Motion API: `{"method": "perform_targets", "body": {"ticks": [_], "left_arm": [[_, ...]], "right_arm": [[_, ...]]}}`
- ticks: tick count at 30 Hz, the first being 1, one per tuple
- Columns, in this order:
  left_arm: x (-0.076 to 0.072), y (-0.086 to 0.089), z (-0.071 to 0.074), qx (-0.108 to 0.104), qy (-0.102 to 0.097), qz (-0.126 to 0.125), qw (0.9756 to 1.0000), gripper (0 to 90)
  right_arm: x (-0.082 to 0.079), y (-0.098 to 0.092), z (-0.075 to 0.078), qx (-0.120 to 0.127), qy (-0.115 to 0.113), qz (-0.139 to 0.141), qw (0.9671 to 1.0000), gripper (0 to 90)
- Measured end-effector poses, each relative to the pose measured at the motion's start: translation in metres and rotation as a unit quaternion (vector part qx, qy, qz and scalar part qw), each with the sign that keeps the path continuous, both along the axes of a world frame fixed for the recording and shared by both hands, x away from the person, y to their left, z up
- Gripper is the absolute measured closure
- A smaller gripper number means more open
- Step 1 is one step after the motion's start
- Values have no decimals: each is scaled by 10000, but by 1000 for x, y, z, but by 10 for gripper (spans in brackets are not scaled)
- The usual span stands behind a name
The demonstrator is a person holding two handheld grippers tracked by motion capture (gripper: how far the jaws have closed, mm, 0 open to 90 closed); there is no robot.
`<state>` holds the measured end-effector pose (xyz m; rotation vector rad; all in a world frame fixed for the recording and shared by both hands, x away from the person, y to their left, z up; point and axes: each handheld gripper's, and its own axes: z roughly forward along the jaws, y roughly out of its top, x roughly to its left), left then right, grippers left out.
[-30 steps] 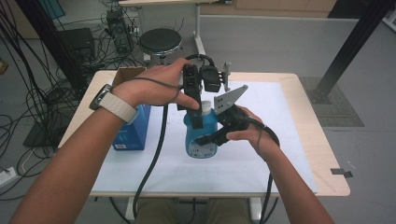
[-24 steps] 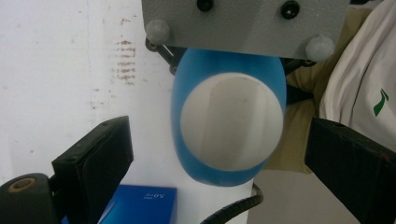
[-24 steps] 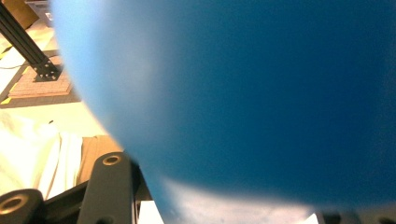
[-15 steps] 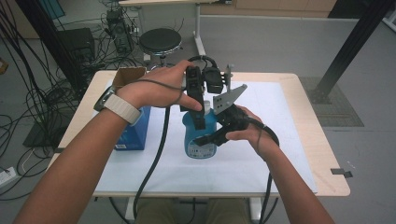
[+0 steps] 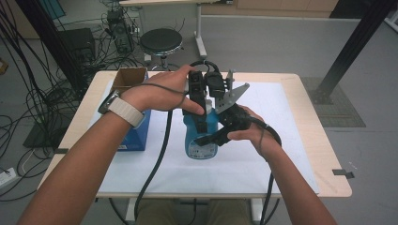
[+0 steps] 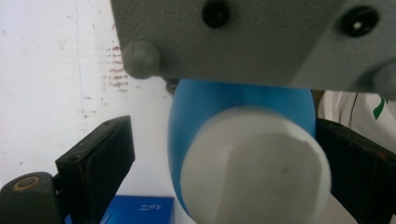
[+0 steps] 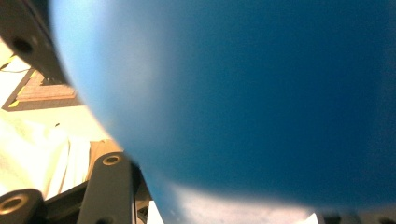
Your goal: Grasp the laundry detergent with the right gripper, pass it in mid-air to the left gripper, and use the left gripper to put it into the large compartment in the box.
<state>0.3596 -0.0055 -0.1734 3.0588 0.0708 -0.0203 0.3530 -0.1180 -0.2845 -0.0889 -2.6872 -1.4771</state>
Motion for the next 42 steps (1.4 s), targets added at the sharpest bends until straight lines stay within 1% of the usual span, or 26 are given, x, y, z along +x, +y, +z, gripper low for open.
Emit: {"method": "perform_targets", "body": {"ticks": [2,7,9,15,17,18,19,29,31,32,35,38,42], "left_arm": [[0,-1,-1,4,15,-18,10000,109],[0,-2,-3,1,40,-54,10000,128],[0,-2,-4,10,75,-70,9999,147],[0,-1,-6,-4,96,-99,9999,185],[0,-1,-7,0,107,-111,9999,192],[0,-1,-8,-7,112,-110,9999,197],[-1,-1,-8,-36,114,-78,9999,197],[0,0,-12,-39,146,-108,9998,251],[0,0,-12,-33,158,-122,9998,264],[1,0,-12,-29,164,-128,9998,265],[0,0,-13,-36,199,-134,9997,286],[-1,0,-14,-32,219,-181,9996,320],[-1,-1,-15,-6,231,-201,9995,340]], "right_arm": [[0,0,1,3,-39,8,10000,438],[-1,-1,2,19,-39,16,10000,438],[-1,-1,2,24,-45,21,10000,438],[-1,0,1,12,-29,33,10000,438],[-1,0,1,27,-51,49,10000,438],[0,1,1,48,-116,79,9999,438],[0,1,1,46,-132,90,9999,438],[1,3,0,74,-185,179,9996,438],[0,3,0,55,-148,162,9997,438],[-2,3,0,15,-25,82,10000,438],[-1,3,-1,23,-70,112,9999,438],[-1,3,-2,-3,-36,105,9999,438],[-2,3,-2,-34,-5,88,10000,438]]}}
